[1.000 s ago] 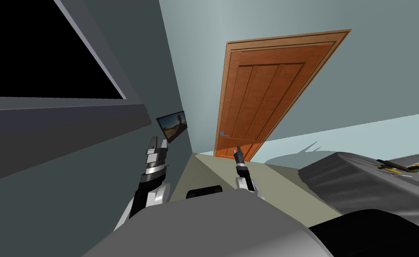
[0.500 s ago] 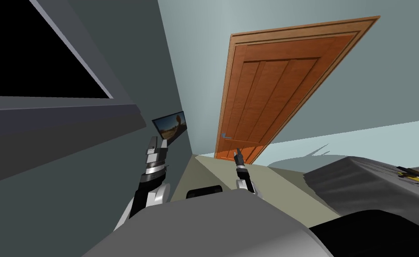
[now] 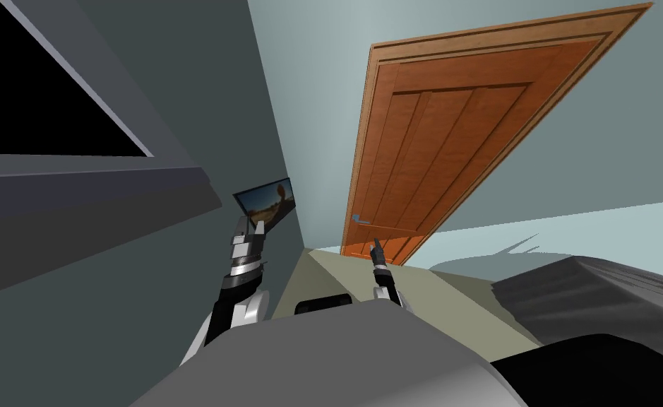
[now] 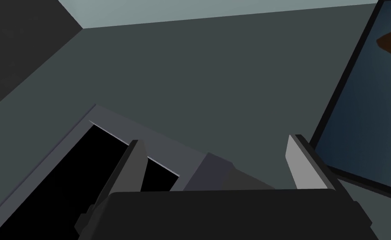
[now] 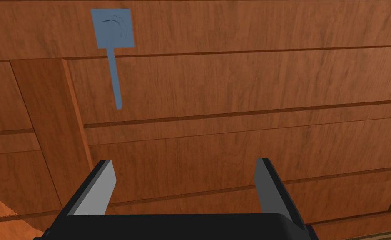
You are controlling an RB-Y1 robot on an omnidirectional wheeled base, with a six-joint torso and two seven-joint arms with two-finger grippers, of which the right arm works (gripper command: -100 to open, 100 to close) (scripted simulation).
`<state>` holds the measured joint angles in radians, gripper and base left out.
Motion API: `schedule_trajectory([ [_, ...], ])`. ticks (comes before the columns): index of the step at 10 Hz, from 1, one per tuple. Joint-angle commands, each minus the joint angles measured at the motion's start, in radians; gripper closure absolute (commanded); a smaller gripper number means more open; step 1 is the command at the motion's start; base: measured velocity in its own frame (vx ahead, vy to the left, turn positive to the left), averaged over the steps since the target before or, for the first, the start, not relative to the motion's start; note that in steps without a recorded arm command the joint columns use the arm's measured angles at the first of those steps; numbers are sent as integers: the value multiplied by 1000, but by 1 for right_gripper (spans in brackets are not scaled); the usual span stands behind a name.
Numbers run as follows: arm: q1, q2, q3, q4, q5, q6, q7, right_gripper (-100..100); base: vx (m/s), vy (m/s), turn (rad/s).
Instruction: Pull the door open
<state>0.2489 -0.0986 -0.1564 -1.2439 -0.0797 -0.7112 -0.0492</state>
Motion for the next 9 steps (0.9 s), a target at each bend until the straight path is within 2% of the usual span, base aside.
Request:
schedule_trajectory([
  [1,1,-1,-3,31,0,-10,-5,-100,133,-4,12],
  [3,-12,1,-12,94,-1,-19,-9,-100,150,-3,18],
  [9,-39,7,-30,222,-2,-38,-16,-100,169,-8,15],
])
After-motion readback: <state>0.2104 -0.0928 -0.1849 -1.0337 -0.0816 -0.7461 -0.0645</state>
